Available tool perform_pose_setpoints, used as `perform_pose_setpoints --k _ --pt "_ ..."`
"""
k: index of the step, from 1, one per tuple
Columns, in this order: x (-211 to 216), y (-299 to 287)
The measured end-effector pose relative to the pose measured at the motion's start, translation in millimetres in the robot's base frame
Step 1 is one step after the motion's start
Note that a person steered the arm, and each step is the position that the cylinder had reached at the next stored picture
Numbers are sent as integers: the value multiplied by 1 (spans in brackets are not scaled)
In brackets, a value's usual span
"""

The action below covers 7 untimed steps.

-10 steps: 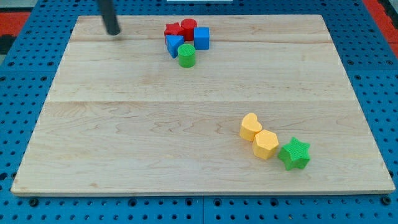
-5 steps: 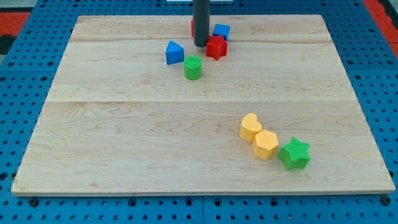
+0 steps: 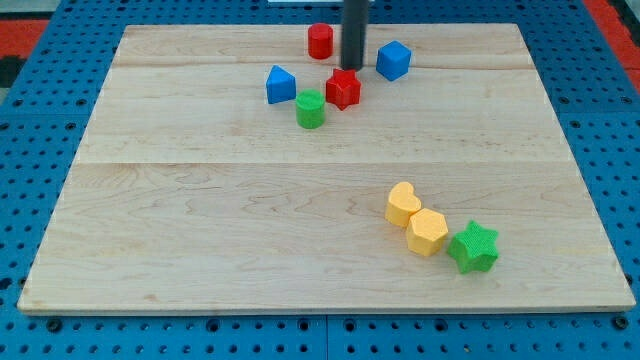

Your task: Move the red star towards bottom right of the board

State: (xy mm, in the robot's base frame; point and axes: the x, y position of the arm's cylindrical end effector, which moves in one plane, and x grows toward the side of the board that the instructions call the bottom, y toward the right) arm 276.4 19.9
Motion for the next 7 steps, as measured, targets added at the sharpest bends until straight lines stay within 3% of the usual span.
perform_pose_setpoints --k 2,4,5,7 --pt "61 13" --pt "133 81" --pt "130 71" --pt "122 -22"
